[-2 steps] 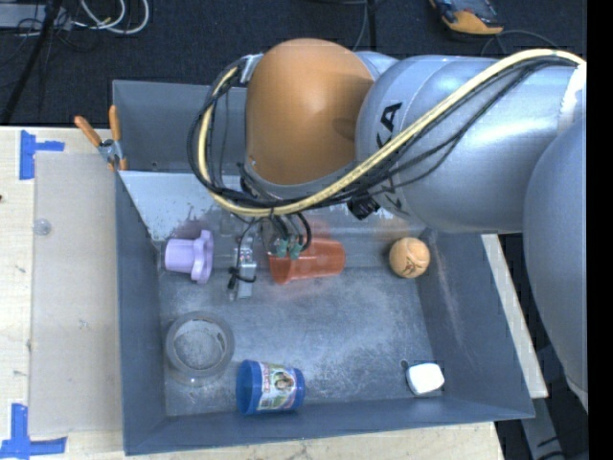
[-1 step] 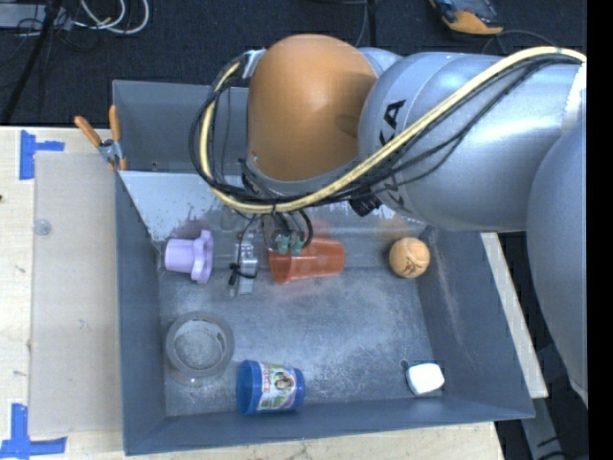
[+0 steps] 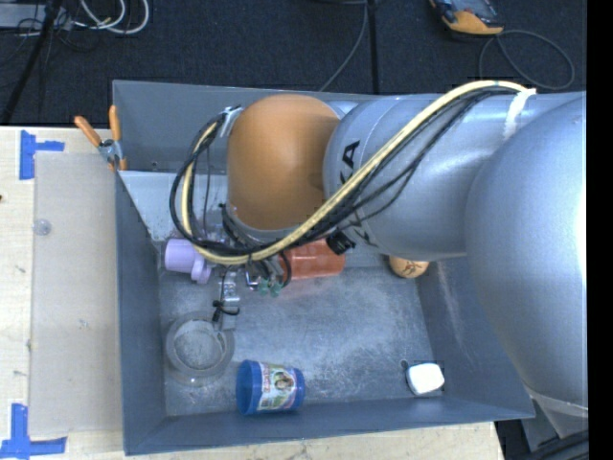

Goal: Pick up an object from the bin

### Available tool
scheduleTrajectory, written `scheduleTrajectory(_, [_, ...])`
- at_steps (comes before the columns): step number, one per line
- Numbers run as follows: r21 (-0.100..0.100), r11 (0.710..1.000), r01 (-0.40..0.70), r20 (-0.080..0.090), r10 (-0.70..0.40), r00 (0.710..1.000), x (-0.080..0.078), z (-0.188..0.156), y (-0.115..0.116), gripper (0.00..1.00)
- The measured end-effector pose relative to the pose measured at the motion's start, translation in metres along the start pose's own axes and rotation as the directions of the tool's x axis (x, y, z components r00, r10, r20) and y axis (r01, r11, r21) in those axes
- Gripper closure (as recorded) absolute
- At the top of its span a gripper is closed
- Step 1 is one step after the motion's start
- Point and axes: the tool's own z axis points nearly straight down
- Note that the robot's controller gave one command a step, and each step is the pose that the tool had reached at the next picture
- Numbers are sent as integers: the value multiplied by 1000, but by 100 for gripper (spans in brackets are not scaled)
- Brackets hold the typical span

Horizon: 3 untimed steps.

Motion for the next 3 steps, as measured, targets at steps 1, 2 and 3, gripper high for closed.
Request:
scheduleTrajectory(1, [4, 992, -125, -8, 126, 992, 29, 26, 15, 0])
scheduleTrajectory(2, [1, 999, -51, -2, 51, 999, 32, 36, 29, 0])
scheduleTrajectory(3, [3, 993, -119, -6, 119, 993, 21, 105, 19, 0])
